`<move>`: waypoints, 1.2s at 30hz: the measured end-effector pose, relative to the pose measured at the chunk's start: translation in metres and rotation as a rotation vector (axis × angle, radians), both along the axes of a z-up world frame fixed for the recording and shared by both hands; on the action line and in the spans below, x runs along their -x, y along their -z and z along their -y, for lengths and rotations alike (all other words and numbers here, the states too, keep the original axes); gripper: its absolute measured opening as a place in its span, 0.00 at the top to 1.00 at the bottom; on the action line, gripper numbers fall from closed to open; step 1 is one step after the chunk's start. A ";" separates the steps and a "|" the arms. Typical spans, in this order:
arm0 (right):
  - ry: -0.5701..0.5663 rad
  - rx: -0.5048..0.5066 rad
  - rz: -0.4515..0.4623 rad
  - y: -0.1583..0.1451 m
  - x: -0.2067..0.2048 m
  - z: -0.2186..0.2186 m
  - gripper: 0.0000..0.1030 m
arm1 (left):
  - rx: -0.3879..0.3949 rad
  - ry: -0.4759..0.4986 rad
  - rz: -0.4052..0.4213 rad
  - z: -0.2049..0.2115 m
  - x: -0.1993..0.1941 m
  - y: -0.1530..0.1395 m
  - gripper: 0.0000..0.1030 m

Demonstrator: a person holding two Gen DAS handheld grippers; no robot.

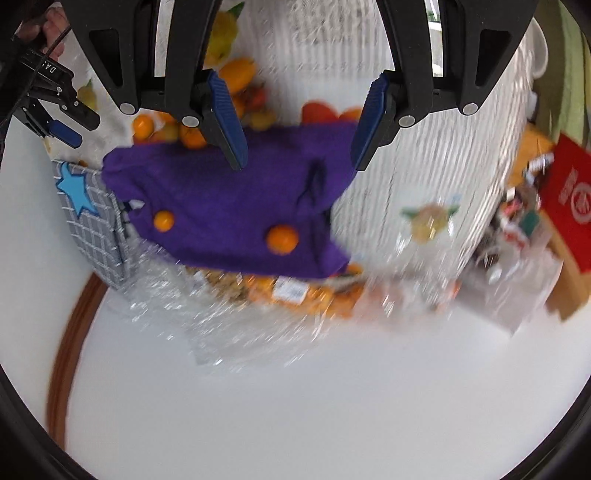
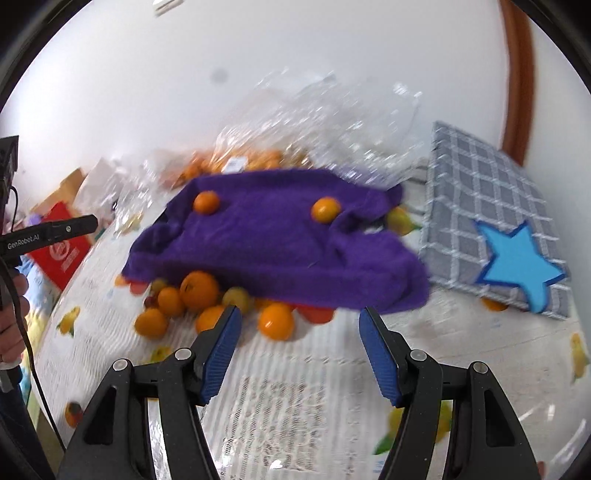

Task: Organize fruits
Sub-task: 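Move both open tools back toward the loose fruit beside the towel, then grasp an orange with the right tool while the left tool grasps a yellow oval fruit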

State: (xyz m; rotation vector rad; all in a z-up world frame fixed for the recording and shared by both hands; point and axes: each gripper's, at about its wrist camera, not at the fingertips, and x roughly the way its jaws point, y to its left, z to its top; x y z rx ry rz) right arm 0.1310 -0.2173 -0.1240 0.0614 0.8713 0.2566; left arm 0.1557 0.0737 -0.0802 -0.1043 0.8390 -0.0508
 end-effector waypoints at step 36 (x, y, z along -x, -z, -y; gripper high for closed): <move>0.022 -0.048 0.015 0.047 0.020 0.027 0.69 | 0.106 0.122 -0.043 0.057 0.022 0.094 0.52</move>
